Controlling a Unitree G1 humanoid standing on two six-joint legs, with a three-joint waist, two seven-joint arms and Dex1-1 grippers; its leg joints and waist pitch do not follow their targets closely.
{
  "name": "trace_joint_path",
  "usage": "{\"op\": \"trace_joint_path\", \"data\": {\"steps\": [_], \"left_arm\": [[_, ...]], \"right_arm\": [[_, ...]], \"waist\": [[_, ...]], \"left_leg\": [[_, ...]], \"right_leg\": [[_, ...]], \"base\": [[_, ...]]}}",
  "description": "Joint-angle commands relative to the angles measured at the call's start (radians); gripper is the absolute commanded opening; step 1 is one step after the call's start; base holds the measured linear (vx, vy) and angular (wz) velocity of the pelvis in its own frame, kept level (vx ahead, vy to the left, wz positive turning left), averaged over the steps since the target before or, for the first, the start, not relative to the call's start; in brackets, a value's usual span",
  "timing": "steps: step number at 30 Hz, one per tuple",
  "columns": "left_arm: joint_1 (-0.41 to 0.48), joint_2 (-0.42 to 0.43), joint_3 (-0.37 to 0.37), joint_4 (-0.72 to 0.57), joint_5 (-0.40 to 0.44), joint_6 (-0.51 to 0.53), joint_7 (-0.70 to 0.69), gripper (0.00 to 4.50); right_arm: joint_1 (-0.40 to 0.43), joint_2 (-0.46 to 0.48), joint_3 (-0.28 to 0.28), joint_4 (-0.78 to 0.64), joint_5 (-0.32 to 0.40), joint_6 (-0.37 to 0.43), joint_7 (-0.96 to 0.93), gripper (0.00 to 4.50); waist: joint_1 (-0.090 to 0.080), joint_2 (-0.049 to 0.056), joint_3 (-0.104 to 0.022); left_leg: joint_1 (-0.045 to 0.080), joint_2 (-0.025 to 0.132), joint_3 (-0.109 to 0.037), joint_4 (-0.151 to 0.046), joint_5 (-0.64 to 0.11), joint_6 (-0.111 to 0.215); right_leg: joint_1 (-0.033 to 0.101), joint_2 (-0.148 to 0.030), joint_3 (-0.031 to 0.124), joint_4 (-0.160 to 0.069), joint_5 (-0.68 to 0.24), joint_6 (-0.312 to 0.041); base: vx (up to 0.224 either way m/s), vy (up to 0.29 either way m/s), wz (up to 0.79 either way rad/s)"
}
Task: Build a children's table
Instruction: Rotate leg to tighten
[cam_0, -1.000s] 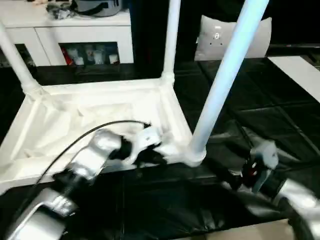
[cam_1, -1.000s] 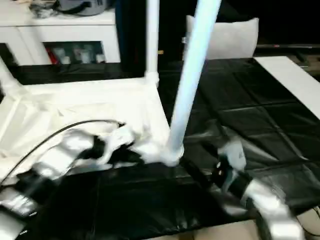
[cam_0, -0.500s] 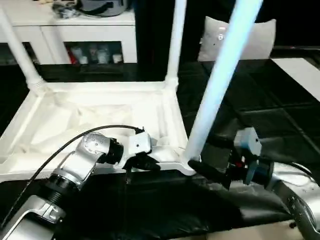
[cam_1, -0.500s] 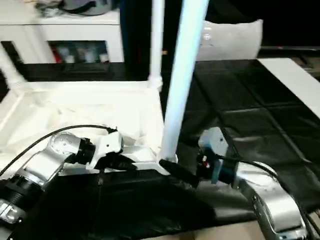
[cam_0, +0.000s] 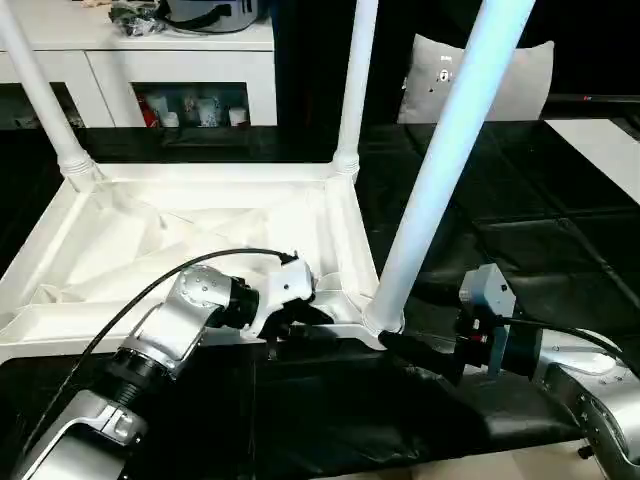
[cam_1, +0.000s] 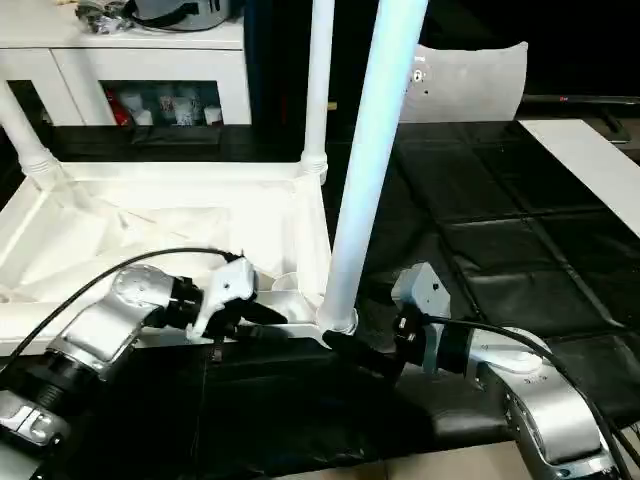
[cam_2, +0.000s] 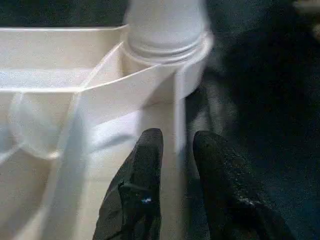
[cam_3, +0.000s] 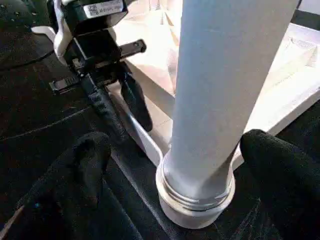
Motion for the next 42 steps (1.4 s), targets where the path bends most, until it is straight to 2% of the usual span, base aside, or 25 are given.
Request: {"op": "trace_joint_path", "data": {"steps": [1, 3, 5, 8, 12, 13, 16, 19, 23, 25, 28, 30, 32, 35, 37, 39, 42], "left_arm": [[-0.015, 0.001, -0.004, 0.032, 0.023, -0.009, 0.013, 1.21], [-0.016, -0.004, 0.005, 0.042, 0.016, -0.021, 0.010, 0.86], [-0.015, -0.015, 0.018, 0.047, -0.002, -0.029, -0.001, 0.85], [-0.011, -0.021, 0.025, 0.047, -0.021, -0.024, -0.023, 0.51], [-0.008, -0.016, 0.008, 0.061, -0.016, -0.039, -0.045, 0.39], [-0.007, -0.018, 0.009, 0.063, -0.022, -0.037, -0.055, 0.17], [-0.006, -0.020, 0.008, 0.066, -0.025, -0.041, -0.073, 0.07], [-0.012, 0.002, -0.031, 0.083, 0.015, -0.093, -0.114, 0.02], [-0.022, 0.013, -0.058, 0.093, 0.035, -0.127, -0.160, 0.02], [-0.029, 0.017, -0.069, 0.096, 0.039, -0.145, -0.187, 0.00], [-0.054, 0.035, -0.093, 0.101, 0.055, -0.186, -0.244, 0.00], [-0.062, 0.039, -0.097, 0.101, 0.057, -0.195, -0.259, 0.00], [-0.069, 0.042, -0.099, 0.102, 0.054, -0.201, -0.274, 0.00], [-0.076, 0.043, -0.099, 0.103, 0.054, -0.208, -0.289, 0.00], [-0.083, 0.048, -0.100, 0.107, 0.050, -0.216, -0.304, 0.00], [-0.084, 0.049, -0.100, 0.110, 0.051, -0.219, -0.309, 0.00], [-0.084, 0.051, -0.101, 0.111, 0.056, -0.222, -0.318, 0.00]], "right_arm": [[0.010, -0.004, -0.004, -0.002, -0.012, -0.007, 0.001, 4.50], [0.012, -0.005, -0.006, 0.000, -0.012, -0.010, 0.002, 4.50], [0.014, -0.006, -0.009, 0.002, -0.009, -0.014, 0.004, 4.50], [0.015, -0.007, -0.012, 0.006, -0.006, -0.018, 0.007, 4.50], [0.018, -0.011, -0.014, 0.019, -0.005, -0.031, 0.016, 4.50], [0.016, -0.012, -0.014, 0.025, -0.005, -0.033, 0.019, 4.50], [0.009, -0.013, -0.015, 0.038, -0.007, -0.038, 0.023, 4.50], [-0.033, -0.008, -0.014, 0.096, -0.019, -0.066, 0.035, 4.50], [-0.066, -0.002, -0.009, 0.146, -0.009, -0.088, 0.074, 4.50], [-0.080, -0.006, 0.003, 0.160, 0.009, -0.087, 0.120, 4.22], [-0.116, -0.019, 0.041, 0.194, 0.032, -0.087, 0.231, 4.22], [-0.128, -0.024, 0.058, 0.204, 0.032, -0.082, 0.260, 3.83], [-0.139, -0.029, 0.074, 0.214, 0.031, -0.078, 0.285, 3.79], [-0.157, -0.028, 0.091, 0.234, 0.021, -0.082, 0.315, 3.39], [-0.182, -0.024, 0.112, 0.263, 0.011, -0.084, 0.355, 3.34], [-0.191, -0.022, 0.115, 0.276, 0.008, -0.087, 0.363, 3.03], [-0.211, -0.015, 0.120, 0.306, -0.001, -0.095, 0.369, 2.91]], "waist": [[0.001, -0.001, -0.057], [0.001, -0.003, -0.057], [0.001, -0.003, -0.056], [0.002, -0.003, -0.055], [0.001, -0.005, -0.056], [0.001, -0.004, -0.057], [0.001, -0.004, -0.058], [0.000, -0.007, -0.058], [-0.001, -0.007, -0.057], [0.002, -0.005, -0.059], [0.009, -0.004, -0.059], [0.010, -0.003, -0.058], [0.014, -0.003, -0.058], [0.021, -0.002, -0.060], [0.021, -0.005, -0.059], [0.022, -0.004, -0.060], [0.025, -0.004, -0.060]], "left_leg": [[0.041, 0.073, -0.026, -0.075, -0.229, 0.040], [0.040, 0.072, -0.026, -0.076, -0.231, 0.040], [0.040, 0.073, -0.025, -0.075, -0.234, 0.041], [0.042, 0.073, -0.024, -0.076, -0.251, 0.034], [0.039, 0.073, -0.024, -0.075, -0.236, 0.041], [0.039, 0.073, -0.024, -0.075, -0.231, 0.044], [0.039, 0.072, -0.023, -0.072, -0.219, 0.053], [0.038, 0.071, -0.022, -0.070, -0.209, 0.065], [0.039, 0.073, -0.021, -0.071, -0.216, 0.060], [0.042, 0.074, -0.021, -0.069, -0.215, 0.064], [0.043, 0.076, -0.021, -0.071, -0.215, 0.065], [0.042, 0.075, -0.020, -0.072, -0.219, 0.063], [0.045, 0.077, -0.019, -0.072, -0.226, 0.057], [0.046, 0.077, -0.018, -0.073, -0.227, 0.049], [0.044, 0.076, -0.017, -0.072, -0.222, 0.050], [0.044, 0.076, -0.016, -0.071, -0.218, 0.050], [0.044, 0.077, -0.015, -0.071, -0.217, 0.048]], "right_leg": [[0.011, -0.054, 0.020, -0.068, 0.011, -0.260], [0.011, -0.054, 0.020, -0.069, 0.010, -0.262], [0.010, -0.055, 0.020, -0.070, 0.005, -0.264], [0.008, -0.057, 0.021, -0.072, -0.026, -0.266], [0.009, -0.056, 0.021, -0.071, -0.009, -0.262], [0.009, -0.057, 0.021, -0.070, -0.002, -0.263], [0.010, -0.055, 0.020, -0.068, 0.021, -0.270], [0.010, -0.056, 0.020, -0.068, 0.021, -0.276], [0.010, -0.056, 0.020, -0.068, 0.005, -0.278], [0.010, -0.056, 0.019, -0.067, 0.014, -0.283], [0.010, -0.056, 0.018, -0.064, 0.025, -0.288], [0.009, -0.055, 0.018, -0.063, 0.023, -0.289], [0.008, -0.056, 0.018, -0.064, 0.015, -0.293], [0.008, -0.057, 0.017, -0.061, 0.020, -0.294], [0.008, -0.057, 0.017, -0.060, 0.023, -0.297], [0.007, -0.057, 0.017, -0.059, 0.023, -0.301], [0.007, -0.058, 0.017, -0.059, 0.025, -0.302]], "base": [[0.000, 0.000, 0.00], [0.000, 0.000, 0.00], [0.000, 0.000, 0.00], [0.000, 0.000, 0.00], [0.000, 0.000, 0.00], [0.000, 0.000, 0.00], [0.000, 0.000, 0.00], [0.000, 0.000, 0.00], [0.000, 0.000, 0.00], [0.000, 0.000, 0.00], [0.000, 0.000, 0.00], [0.000, 0.000, 0.00], [0.000, 0.000, 0.00], [0.000, 0.000, 0.00], [0.000, 0.000, 0.00], [0.000, 0.000, 0.00], [0.000, 0.000, 0.00]]}}
